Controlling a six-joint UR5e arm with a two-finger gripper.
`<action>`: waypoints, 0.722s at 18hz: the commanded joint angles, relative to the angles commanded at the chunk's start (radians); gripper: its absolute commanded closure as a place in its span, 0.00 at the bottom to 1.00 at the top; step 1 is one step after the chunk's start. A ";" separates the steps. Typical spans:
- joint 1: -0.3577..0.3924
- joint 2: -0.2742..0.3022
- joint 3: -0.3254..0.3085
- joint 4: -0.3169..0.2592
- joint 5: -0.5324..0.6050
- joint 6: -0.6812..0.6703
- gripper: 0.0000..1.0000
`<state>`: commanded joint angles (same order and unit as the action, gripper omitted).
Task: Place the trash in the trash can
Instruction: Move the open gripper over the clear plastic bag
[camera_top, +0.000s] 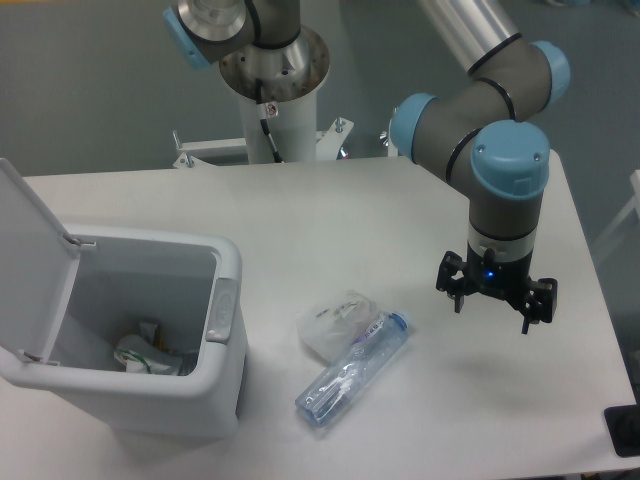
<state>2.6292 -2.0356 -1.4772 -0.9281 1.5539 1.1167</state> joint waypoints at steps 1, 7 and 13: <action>0.000 0.000 -0.003 0.000 -0.002 0.002 0.00; -0.008 0.029 -0.077 0.023 -0.014 -0.002 0.00; -0.066 0.072 -0.224 0.106 -0.012 0.003 0.00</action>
<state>2.5633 -1.9635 -1.7011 -0.8222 1.5416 1.1198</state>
